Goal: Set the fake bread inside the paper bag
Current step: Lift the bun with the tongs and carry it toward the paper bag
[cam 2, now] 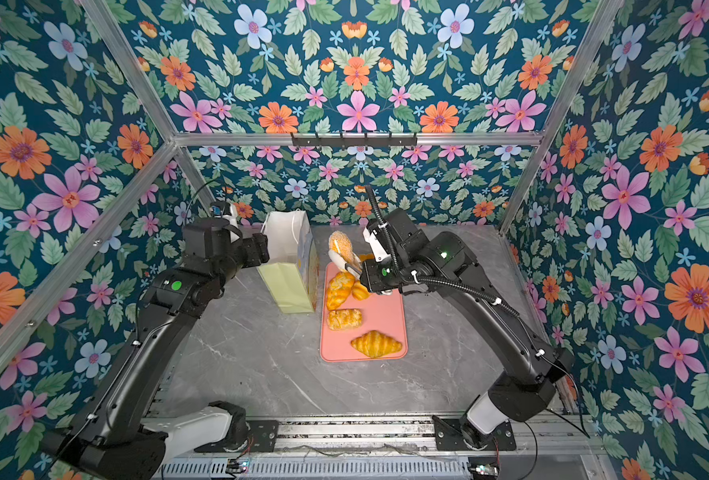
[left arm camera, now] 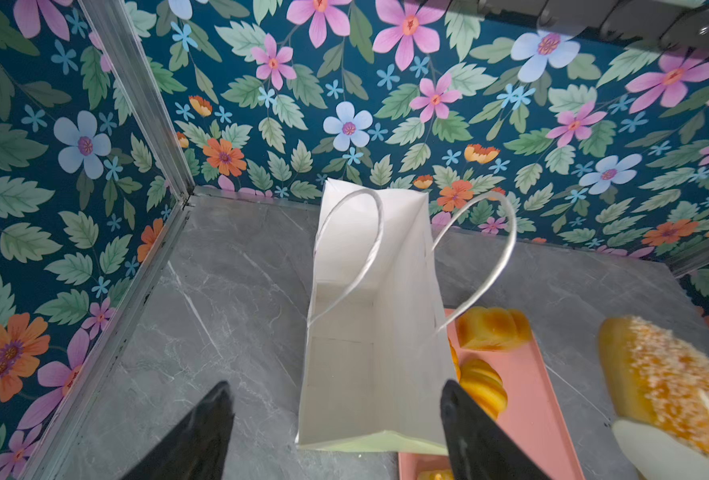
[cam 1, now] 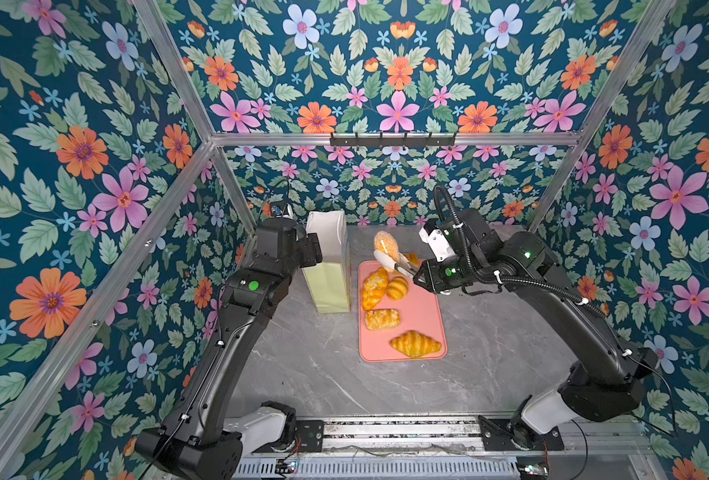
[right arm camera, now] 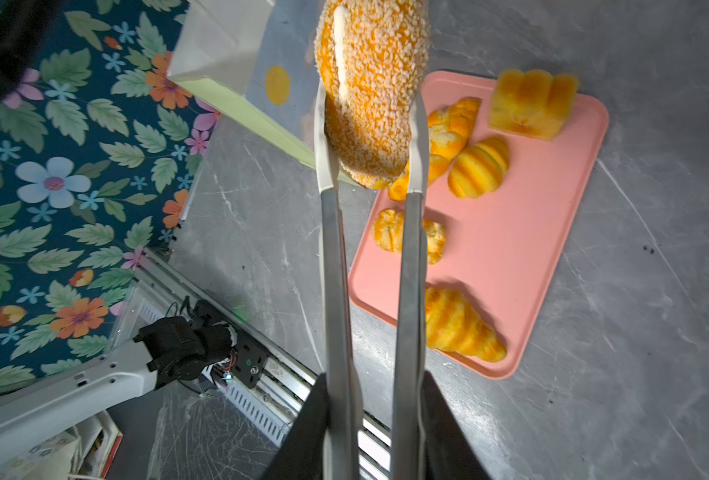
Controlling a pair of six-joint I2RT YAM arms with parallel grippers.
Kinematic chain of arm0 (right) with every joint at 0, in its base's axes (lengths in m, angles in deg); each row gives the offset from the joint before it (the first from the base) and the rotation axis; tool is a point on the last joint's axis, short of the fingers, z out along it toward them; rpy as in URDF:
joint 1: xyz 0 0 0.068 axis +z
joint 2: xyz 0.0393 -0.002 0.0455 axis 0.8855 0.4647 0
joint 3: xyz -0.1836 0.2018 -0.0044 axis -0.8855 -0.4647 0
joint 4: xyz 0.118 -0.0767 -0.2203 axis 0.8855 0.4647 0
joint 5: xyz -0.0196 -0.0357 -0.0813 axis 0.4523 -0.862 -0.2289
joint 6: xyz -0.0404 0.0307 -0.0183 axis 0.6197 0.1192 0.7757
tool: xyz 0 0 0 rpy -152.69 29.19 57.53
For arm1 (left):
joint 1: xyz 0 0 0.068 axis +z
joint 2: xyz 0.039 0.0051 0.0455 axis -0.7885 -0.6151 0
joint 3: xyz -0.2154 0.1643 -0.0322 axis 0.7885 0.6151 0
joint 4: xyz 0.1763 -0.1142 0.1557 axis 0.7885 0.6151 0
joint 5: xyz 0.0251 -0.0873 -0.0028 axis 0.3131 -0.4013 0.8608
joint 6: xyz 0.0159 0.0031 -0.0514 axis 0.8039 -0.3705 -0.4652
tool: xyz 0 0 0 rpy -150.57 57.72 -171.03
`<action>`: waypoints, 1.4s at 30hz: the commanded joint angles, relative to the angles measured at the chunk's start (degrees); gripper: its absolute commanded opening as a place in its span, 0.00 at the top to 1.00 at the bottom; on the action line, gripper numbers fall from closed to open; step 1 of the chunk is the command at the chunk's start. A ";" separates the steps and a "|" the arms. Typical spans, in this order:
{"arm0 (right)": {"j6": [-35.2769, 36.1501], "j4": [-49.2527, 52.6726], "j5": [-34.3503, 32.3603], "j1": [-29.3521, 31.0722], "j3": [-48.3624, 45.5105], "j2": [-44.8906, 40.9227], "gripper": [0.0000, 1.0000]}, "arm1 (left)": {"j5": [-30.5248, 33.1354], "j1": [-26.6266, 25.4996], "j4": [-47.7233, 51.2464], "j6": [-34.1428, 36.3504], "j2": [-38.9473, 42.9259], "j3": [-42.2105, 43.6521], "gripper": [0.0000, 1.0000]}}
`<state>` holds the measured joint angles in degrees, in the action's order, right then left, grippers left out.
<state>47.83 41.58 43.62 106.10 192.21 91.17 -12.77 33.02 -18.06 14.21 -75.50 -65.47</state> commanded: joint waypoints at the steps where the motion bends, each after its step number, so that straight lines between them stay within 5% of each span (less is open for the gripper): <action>1: 0.27 -1.88 3.74 1.31 4.05 1.92 0.78 | -2.51 1.60 0.98 -0.17 -0.99 -0.11 0.21; 13: 0.61 0.05 6.27 6.39 21.64 13.85 0.78 | -14.35 7.69 -4.75 -0.61 -2.35 6.38 0.26; 38: -5.41 -6.35 1.65 6.38 31.74 25.16 0.76 | -14.17 8.04 -17.39 -4.24 -2.39 13.81 0.54; 42: -6.58 -7.27 1.59 6.35 31.69 25.88 0.76 | -15.78 8.08 -19.16 -5.41 -2.40 14.53 0.67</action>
<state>42.92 37.77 45.92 112.48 223.60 116.88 -27.44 40.97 -34.39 9.95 -77.99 -51.15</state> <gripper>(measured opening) 0.308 0.353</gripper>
